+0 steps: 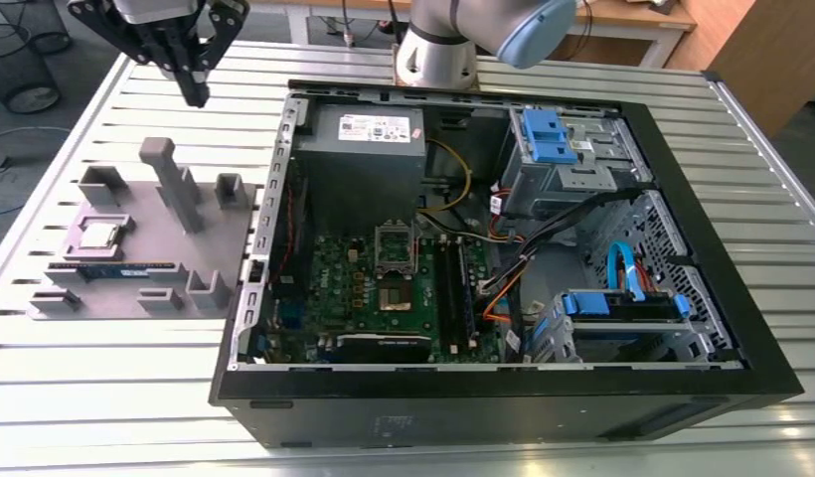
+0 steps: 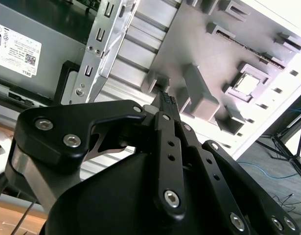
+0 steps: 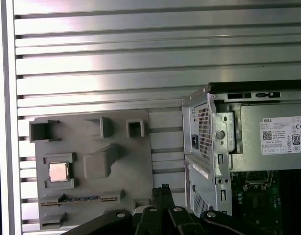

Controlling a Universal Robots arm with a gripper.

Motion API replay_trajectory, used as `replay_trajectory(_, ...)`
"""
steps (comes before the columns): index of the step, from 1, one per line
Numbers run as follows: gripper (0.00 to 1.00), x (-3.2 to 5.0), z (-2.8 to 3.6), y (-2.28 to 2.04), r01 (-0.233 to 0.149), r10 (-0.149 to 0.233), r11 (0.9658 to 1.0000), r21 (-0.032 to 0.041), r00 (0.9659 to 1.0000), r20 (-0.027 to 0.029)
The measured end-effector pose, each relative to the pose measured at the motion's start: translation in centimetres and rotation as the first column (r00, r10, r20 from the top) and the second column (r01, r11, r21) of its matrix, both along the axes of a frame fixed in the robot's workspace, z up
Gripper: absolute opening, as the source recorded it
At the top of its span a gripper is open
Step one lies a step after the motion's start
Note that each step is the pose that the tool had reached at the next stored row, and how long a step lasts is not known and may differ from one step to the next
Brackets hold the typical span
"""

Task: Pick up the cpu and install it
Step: 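Reach for the cpu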

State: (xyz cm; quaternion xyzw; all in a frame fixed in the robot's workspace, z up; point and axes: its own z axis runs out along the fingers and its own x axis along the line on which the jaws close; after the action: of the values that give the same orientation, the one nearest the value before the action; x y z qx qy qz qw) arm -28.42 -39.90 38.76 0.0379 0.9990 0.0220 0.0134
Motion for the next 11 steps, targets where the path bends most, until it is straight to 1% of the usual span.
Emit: replay_trajectory(11,0.11,-1.52,-0.07,-0.01,0.0,0.0,1.0,-0.0001,1.0,-0.0001)
